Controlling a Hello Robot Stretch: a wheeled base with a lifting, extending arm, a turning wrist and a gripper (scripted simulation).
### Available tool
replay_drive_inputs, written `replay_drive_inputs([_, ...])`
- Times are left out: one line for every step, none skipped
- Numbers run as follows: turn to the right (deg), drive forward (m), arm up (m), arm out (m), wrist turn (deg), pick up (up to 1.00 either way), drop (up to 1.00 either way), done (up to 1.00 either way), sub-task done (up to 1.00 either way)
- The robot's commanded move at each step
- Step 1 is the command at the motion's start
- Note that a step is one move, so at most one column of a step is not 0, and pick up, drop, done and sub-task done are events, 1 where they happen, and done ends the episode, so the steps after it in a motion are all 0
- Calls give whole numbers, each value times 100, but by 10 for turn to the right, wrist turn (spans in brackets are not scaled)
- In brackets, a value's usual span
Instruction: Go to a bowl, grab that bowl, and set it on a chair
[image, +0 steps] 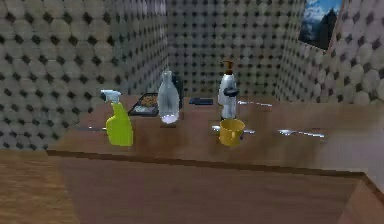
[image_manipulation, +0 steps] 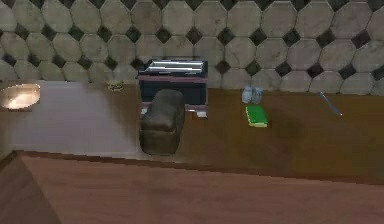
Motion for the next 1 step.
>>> replay_drive_inputs([-360, 0, 0, 0, 0, 0, 0, 0, 0])
